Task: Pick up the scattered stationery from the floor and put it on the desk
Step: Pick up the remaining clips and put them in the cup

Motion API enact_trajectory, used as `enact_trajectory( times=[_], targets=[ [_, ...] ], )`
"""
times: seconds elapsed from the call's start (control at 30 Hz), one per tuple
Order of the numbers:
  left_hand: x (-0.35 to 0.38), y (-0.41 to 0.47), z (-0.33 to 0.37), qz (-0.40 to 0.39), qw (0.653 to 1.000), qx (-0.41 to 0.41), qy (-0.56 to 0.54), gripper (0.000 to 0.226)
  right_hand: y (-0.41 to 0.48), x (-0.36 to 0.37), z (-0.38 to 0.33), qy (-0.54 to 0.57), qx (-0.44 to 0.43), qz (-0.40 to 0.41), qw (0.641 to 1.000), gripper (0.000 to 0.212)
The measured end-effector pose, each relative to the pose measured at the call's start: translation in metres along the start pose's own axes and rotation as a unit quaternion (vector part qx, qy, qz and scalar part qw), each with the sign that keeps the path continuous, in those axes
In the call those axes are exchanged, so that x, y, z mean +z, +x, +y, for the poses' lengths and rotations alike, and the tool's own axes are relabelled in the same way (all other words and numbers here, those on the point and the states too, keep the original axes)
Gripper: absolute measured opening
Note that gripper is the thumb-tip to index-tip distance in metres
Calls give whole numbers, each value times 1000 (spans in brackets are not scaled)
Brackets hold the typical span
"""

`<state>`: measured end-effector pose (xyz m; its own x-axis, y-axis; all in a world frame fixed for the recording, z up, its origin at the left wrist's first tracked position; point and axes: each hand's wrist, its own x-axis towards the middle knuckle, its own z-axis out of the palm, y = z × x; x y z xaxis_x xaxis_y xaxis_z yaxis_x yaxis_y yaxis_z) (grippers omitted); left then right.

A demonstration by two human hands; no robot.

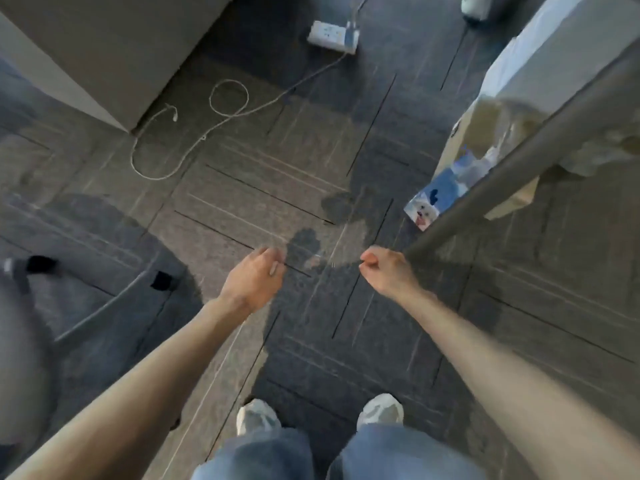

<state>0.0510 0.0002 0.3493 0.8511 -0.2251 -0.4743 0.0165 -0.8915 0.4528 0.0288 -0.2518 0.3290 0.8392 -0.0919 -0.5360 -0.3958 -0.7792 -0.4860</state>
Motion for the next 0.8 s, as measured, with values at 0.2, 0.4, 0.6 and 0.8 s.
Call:
enact_trajectory(
  times=[0.2, 0.4, 0.6, 0.8],
  targets=[
    [141, 108, -96, 33, 999, 36, 13, 26, 140, 150, 89, -37, 4, 20, 999, 20],
    [206, 146, -136, 70, 997, 27, 10, 25, 197, 231, 130, -48, -5, 90, 995, 30],
    [211, 153, -144, 86, 995, 51, 20, 24, 205, 243, 130, -23, -47, 133, 990, 12],
    [171, 104, -108, 40, 999, 4, -11, 21, 121, 175, 97, 35, -105, 63, 992, 8]
  ],
)
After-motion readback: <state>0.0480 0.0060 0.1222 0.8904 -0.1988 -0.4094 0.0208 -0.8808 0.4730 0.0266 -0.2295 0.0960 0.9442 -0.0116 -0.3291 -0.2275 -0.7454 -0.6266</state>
